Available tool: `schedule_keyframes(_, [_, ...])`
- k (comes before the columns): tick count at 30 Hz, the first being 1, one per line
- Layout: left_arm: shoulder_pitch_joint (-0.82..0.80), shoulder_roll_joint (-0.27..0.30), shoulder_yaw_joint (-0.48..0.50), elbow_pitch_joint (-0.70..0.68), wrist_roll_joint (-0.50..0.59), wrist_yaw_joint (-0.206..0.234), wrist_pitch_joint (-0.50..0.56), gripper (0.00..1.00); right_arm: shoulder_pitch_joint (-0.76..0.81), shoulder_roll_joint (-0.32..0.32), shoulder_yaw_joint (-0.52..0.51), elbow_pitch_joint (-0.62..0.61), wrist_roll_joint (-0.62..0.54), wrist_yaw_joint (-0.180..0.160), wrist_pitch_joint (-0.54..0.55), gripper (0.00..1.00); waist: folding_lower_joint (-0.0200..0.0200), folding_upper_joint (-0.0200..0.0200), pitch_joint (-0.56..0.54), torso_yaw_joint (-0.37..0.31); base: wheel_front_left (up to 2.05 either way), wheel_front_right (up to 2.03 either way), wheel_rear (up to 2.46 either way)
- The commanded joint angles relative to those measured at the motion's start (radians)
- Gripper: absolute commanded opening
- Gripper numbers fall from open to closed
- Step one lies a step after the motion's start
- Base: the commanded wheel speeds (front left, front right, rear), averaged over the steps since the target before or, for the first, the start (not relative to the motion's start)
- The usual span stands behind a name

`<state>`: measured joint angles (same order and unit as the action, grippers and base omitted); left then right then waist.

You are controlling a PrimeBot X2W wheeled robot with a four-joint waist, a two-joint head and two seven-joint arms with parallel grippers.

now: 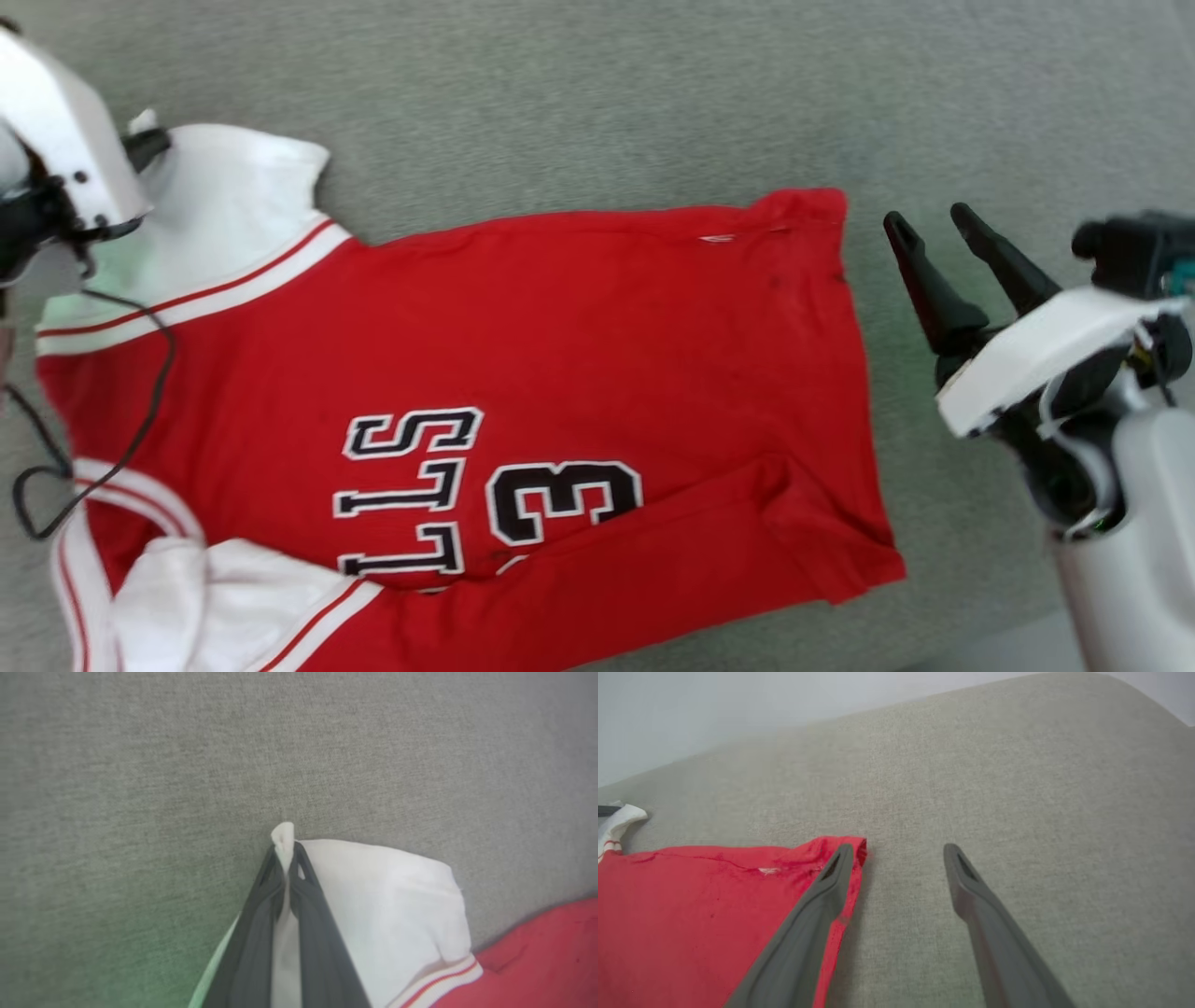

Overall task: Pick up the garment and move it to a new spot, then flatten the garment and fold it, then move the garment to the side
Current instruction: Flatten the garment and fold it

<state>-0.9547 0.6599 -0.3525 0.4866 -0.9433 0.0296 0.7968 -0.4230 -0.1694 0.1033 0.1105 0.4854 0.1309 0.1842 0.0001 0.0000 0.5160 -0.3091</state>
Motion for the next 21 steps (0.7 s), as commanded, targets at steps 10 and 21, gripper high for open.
schedule_keyframes(10, [-0.082, -0.08, -0.052, -0.072, 0.043, -0.047, -0.068, 0.0, -0.182, -0.126, 0.103, 0.178, 0.105, 0.0, 0.374, 1.0, -0.0001, 0.0, 0.013, 0.16, 0.0, 0.0, 0.0])
schedule_keyframes(21, [-0.051, -0.103, -0.065, -0.101, 0.032, -0.075, -0.101, 0.0, -0.185, -0.147, 0.15, 0.253, 0.122, 0.0, 0.569, 0.0, -0.0001, 0.0, 0.003, 0.21, 0.0, 0.0, 0.0])
